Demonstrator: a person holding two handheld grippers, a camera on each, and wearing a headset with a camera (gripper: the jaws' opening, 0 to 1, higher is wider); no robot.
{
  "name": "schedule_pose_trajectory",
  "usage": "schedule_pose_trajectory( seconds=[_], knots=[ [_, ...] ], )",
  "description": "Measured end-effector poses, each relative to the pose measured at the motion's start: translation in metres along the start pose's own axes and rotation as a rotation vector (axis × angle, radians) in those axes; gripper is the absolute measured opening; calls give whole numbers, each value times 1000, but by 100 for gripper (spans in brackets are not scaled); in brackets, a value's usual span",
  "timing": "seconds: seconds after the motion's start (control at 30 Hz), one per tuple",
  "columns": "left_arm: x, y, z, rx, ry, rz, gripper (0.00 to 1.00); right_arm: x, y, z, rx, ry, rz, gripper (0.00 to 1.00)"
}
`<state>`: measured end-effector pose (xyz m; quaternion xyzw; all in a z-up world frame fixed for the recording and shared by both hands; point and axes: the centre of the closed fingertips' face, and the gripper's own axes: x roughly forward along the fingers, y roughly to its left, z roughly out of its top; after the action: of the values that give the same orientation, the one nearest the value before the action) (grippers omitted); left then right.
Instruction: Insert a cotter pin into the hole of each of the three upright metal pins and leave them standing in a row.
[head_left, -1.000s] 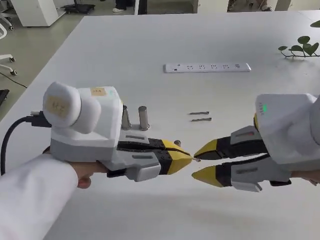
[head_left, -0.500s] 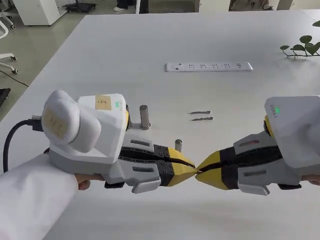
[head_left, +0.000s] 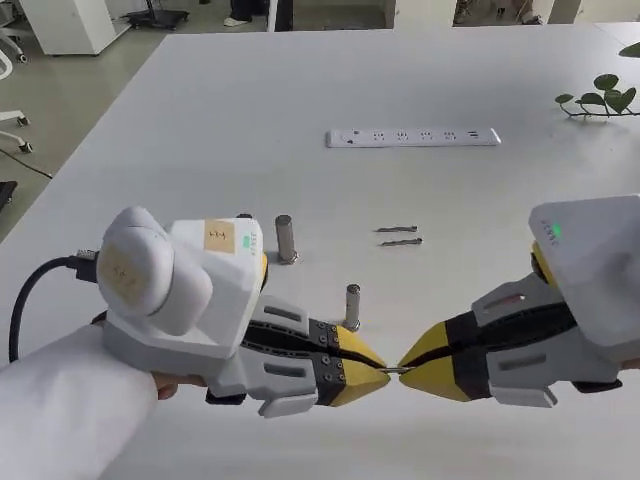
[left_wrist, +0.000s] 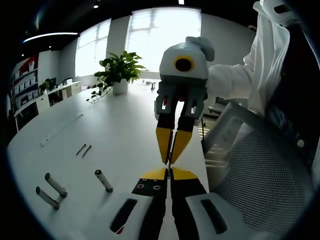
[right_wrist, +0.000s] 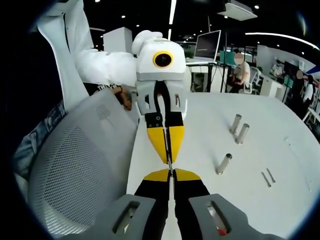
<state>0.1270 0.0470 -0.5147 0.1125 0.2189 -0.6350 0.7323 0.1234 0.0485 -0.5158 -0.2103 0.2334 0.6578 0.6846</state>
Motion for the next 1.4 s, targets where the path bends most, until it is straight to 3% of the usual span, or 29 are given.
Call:
schedule_pose_trajectory(
  seconds=[0.27,0.37,0.57,0.73,0.87,1.07,1.27,1.4],
  knots=[
    [1,1,1,-9,1,4,0,-1,-2,-2,-9,-6,-5,0],
    [0,2,2,-44,-4,-4,0,-2,-2,-2,-14,-10,-2,0],
    [1,5,1,-35,-3,10,1,0,-6,-2,-1,-23,-8,0],
    [2,9,-2,-47,7,23,5,3,-10,2,-1,-33,-17,0],
    [2,16,-2,-64,-10,54,12,2,-18,5,5,-42,-34,0],
    [-5,55,-1,-44,-47,252,24,-5,-44,-1,18,-33,-89,0],
    [-10,89,-7,-85,-77,425,35,-6,-64,-11,28,1,-118,0],
    [-6,99,-15,-121,-84,448,36,-4,-75,-17,31,17,-129,0]
  ],
)
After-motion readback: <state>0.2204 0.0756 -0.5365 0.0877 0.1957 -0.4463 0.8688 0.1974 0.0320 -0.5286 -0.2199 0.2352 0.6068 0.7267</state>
